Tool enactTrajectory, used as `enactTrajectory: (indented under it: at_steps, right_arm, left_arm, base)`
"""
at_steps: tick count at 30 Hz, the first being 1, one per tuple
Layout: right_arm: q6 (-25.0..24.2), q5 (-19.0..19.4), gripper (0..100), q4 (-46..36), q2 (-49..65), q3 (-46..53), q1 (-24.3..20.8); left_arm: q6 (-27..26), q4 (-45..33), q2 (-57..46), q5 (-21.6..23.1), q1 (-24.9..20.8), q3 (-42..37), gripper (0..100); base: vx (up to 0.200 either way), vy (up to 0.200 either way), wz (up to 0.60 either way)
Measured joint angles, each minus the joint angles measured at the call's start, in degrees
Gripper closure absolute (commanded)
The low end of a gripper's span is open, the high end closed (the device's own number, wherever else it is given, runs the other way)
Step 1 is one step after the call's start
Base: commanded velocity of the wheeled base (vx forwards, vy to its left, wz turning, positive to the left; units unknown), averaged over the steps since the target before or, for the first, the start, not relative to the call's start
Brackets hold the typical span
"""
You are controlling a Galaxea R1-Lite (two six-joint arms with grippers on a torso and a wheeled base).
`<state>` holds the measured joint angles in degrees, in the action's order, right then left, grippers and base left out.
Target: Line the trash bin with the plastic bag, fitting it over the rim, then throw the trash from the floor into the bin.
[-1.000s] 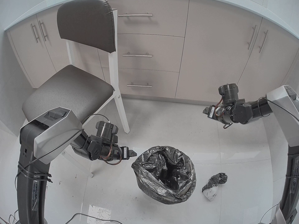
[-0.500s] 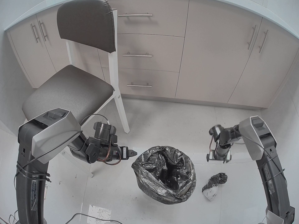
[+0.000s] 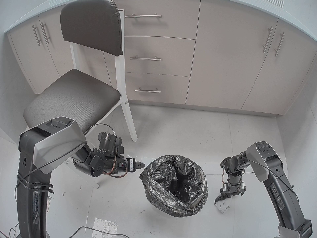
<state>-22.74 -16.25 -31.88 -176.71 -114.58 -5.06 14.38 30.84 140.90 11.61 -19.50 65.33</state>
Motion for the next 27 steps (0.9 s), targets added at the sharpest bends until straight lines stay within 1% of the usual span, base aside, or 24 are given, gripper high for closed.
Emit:
enactTrajectory:
  at_steps: [8,14,19,24,27]
  right_arm:
    - [-0.61,0.51,0,1.41,-0.66,-0.05,0.38]
    - [-0.99,0.62,0,6.42,-0.79,-0.02,0.44]
    - [-2.22,0.60,0,9.41,-0.79,-0.02,0.32]
    - [-4.25,0.79,0,9.85,-0.82,0.00,-0.12]
    - [-4.47,1.08,0,9.90,-0.82,0.00,-0.45]
  left_arm:
    - [0.00,0.00,0.00,-0.04,0.00,-0.04,0]
    - [-0.05,-0.02,0.01,-0.04,0.00,-0.04,0]
    - [-0.07,0.00,0.04,-0.04,0.00,-0.01,0]
    - [-0.10,0.00,0.06,-0.06,-0.01,-0.01,0]
    - [-0.10,0.00,0.06,-0.09,0.00,-0.01,0]
  base:
    - [0.000,0.000,0.00]
    - [0.000,0.000,0.00]
    - [0.000,0.000,0.00]
    - [0.000,0.000,0.00]
    - [0.000,0.000,0.00]
